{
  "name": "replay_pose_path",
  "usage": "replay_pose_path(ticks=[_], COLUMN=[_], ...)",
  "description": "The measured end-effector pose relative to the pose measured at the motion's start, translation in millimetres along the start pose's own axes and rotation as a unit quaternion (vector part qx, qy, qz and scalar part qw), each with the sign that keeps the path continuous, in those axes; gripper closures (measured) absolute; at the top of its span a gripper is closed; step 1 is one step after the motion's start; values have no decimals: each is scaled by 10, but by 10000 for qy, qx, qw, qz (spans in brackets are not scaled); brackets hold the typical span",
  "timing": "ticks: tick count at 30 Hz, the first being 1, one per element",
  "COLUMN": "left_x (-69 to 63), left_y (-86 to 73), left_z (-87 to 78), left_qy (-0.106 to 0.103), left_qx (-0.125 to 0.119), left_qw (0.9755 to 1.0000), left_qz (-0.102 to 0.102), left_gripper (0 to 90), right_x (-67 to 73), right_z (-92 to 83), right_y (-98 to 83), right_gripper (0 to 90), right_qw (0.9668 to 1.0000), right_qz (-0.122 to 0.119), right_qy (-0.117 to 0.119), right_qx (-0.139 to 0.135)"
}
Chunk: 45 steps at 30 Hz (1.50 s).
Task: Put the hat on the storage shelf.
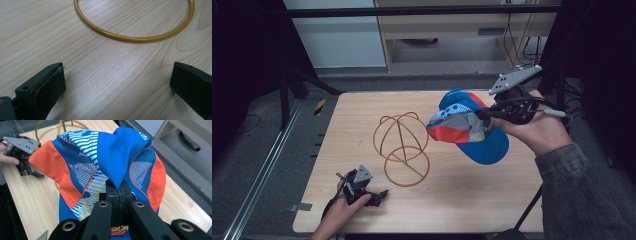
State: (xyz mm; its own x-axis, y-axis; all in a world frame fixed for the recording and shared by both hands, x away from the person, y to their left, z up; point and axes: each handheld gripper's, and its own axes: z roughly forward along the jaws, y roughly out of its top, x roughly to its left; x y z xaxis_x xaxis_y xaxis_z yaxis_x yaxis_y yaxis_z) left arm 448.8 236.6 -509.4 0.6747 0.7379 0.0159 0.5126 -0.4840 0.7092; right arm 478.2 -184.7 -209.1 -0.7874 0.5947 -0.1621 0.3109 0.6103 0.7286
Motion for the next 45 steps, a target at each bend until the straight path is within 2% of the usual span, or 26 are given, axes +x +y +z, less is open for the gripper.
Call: replay_pose_path(ticks=[4,9,10,16,20,24,39,45], left_x=[0,1,0,0,-1,0,0,0], left_y=[0,0,0,0,0,0,0,0], left_z=[0,0,1,1,2,2,1,1], left_qy=[0,2,6,6,8,8,4,4], left_qx=[-1,0,-9,-8,-10,-10,-8,-8], left_qw=[10000,10000,10000,10000,10000,10000,10000,10000], left_qz=[1,6,-2,-3,-4,-4,-4,-3], left_gripper=[0,0,0,0,0,0,0,0], right_x=[34,86,130,243,334,388,500,539], right_z=[-15,47,90,169,261,357,578,668], right_y=[151,310,398,620,788,919,1162,1226], right_gripper=[900,900,900,900,900,900,900,900], right_qw=[9999,9997,9995,9987,9976,9968,9953,9947], right_qz=[-105,-236,-301,-461,-655,-730,-853,-928], right_qy=[-8,29,61,180,209,281,436,446], right_qx=[-72,-87,-98,-147,-117,-140,-126,-12])
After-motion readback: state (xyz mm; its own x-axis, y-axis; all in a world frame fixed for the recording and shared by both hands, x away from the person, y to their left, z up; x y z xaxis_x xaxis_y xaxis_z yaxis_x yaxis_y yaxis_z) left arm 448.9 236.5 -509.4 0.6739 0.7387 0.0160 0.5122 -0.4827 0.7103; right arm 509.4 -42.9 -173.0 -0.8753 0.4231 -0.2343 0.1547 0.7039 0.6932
